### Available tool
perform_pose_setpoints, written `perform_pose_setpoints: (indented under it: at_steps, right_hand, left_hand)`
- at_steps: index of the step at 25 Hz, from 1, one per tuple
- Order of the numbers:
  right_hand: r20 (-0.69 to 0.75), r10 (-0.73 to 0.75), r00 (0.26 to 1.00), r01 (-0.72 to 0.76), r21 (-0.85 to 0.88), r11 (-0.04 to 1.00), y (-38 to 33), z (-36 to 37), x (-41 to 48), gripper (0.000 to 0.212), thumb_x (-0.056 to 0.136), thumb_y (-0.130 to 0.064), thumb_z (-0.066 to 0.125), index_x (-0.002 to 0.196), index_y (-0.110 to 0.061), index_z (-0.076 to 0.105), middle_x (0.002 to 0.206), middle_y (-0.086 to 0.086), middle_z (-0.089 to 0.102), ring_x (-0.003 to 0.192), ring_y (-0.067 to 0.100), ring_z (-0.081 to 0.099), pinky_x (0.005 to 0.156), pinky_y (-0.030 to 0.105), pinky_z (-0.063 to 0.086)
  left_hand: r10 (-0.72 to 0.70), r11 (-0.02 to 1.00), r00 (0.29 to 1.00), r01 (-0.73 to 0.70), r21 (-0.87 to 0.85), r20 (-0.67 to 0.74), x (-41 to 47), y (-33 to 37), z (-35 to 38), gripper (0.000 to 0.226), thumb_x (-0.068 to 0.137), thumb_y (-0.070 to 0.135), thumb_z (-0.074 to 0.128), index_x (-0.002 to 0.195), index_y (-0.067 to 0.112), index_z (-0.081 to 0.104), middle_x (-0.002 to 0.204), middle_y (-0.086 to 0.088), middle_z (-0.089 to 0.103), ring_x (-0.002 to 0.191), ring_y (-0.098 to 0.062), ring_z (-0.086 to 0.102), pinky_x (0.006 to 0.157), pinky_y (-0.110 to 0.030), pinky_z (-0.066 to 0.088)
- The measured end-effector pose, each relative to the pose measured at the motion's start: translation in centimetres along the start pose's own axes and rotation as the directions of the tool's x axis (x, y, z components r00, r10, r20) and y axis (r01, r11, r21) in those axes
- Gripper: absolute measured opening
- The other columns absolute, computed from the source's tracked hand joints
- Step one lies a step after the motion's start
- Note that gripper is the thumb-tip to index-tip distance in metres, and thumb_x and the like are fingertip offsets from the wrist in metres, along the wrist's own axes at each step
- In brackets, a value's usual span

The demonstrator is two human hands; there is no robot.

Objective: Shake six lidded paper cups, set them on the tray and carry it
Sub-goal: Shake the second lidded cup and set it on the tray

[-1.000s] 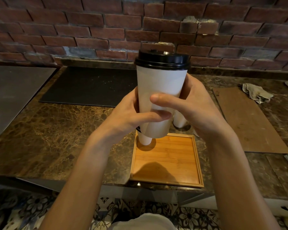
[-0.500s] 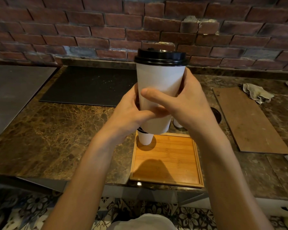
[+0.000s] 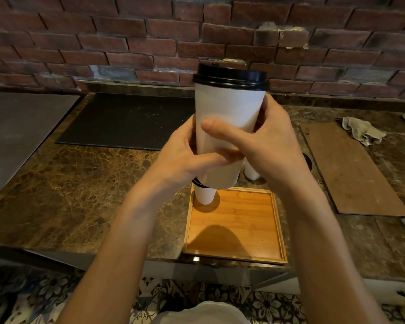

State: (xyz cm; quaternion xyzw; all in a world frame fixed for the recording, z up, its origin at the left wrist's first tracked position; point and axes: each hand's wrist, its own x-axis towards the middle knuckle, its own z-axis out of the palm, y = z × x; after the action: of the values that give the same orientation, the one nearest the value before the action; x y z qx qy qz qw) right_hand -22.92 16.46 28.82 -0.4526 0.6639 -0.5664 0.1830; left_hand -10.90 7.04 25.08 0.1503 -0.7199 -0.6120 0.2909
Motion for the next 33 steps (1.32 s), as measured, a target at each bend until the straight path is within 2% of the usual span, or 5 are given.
perform_pose_setpoints:
  at_steps: [7,13,18,25,33]
  right_hand:
    - [0.121,-0.045,0.992,0.034,0.085,0.996,0.1,-0.9,0.2,0.067,0.069,-0.044,0.079,0.127,-0.026,0.051,0.112,-0.012,0.064,0.102,0.003,0.064,0.078,0.022,0.057]
    - [0.205,-0.028,0.978,-0.003,0.153,0.988,0.5,-1.3,0.3,0.062,0.071,-0.037,0.076,0.127,-0.023,0.052,0.113,-0.008,0.065,0.104,0.008,0.065,0.077,0.022,0.056]
    - [0.133,-0.007,0.991,0.004,0.025,1.0,0.6,-0.9,0.5,0.07,0.068,-0.051,0.077,0.128,-0.03,0.049,0.112,-0.016,0.061,0.1,-0.002,0.061,0.075,0.016,0.056]
    - [0.069,-0.037,0.997,0.038,-0.016,0.999,0.9,-0.7,0.6,0.061,0.072,-0.045,0.08,0.122,-0.032,0.048,0.107,-0.021,0.058,0.099,-0.012,0.056,0.072,0.006,0.05]
    - [0.028,-0.065,0.997,0.066,-0.012,0.998,1.3,-0.7,0.4,0.072,0.07,-0.04,0.084,0.131,-0.021,0.051,0.116,-0.013,0.061,0.105,-0.001,0.059,0.082,0.02,0.055]
  left_hand:
    - [0.002,0.998,0.996,0.004,-0.056,0.094,-0.1,0.5,-0.1,0.055,0.067,0.025,0.076,0.116,0.025,0.052,0.102,0.017,0.067,0.102,-0.008,0.064,0.075,-0.016,0.051]
    - [-0.003,0.998,0.996,0.009,-0.066,0.093,-0.1,0.4,0.0,0.055,0.068,0.027,0.074,0.118,0.027,0.053,0.107,0.015,0.067,0.106,-0.011,0.063,0.078,-0.019,0.052]
    - [-0.029,0.998,0.999,0.031,-0.057,0.039,0.1,0.0,0.2,0.06,0.064,0.035,0.076,0.118,0.03,0.052,0.105,0.018,0.066,0.106,-0.007,0.062,0.078,-0.017,0.051]
    - [0.015,1.0,0.998,-0.014,0.024,-0.058,0.3,-0.3,0.5,0.06,0.061,0.034,0.079,0.114,0.04,0.05,0.105,0.026,0.064,0.105,-0.001,0.061,0.075,-0.013,0.052]
    - [0.014,1.0,0.999,-0.013,0.027,-0.045,0.5,-0.6,0.6,0.064,0.062,0.031,0.079,0.117,0.04,0.048,0.11,0.021,0.063,0.107,-0.003,0.061,0.076,-0.013,0.051]
